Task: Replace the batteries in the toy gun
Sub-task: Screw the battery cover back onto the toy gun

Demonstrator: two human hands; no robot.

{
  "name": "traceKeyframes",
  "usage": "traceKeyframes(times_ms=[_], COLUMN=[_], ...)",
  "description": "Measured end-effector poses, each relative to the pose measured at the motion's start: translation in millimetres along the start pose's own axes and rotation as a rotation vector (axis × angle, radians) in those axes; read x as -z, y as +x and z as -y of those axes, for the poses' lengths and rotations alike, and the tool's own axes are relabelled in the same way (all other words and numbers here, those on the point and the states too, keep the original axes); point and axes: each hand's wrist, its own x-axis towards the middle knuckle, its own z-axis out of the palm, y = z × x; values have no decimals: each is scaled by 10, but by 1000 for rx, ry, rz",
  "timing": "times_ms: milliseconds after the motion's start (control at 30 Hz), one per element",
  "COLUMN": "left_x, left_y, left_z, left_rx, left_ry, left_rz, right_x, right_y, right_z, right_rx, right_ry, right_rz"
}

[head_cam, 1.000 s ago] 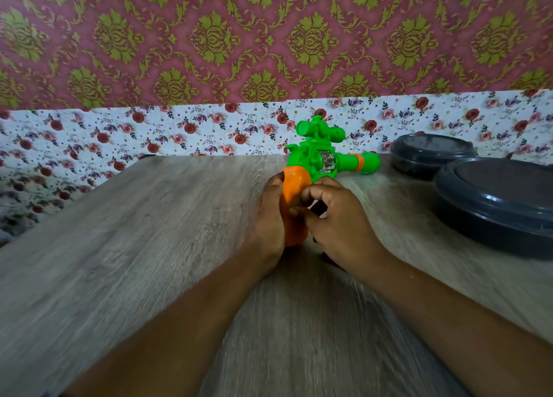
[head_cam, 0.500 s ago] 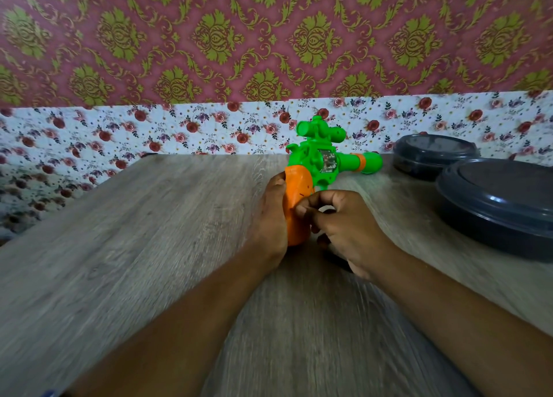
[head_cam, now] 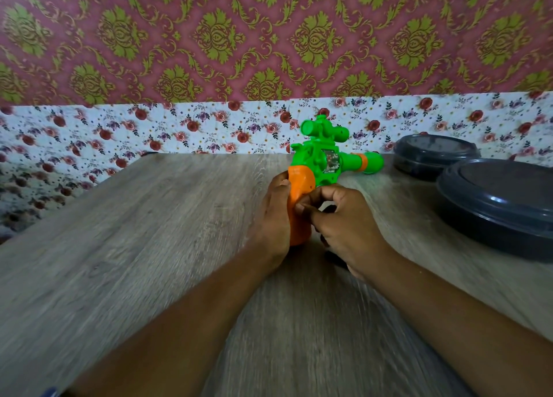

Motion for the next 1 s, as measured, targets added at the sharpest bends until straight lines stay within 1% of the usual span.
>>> traceKeyframes(times_ms=[100,200,400,567,733,900,1000], left_x=[-24,-16,-9,-8,-13,-17,-21], left_y=[-14,-16,-6,-3,-24,-30,-25], left_z=[-26,-31,-22,-2,-51,-70,-51], left_rx=[-39,-36,-52,-24,-33,-26,-28], left_ry=[-25,-29,-28,-29,-6,-37,-65], left_rz=[-10,0,29,23,15,0,0], right_x=[3,12,56,65,38,39,27], right_y=[-12,-13,-31,-38,-12,-12,-18], right_z=[1,11,54,51,3,7,8], right_rx=[-37,-77,-185,-164,-114,-106,-90], right_ry=[22,86,224,251,159,164,112], right_rz=[-5,6,89,101,40,53,33])
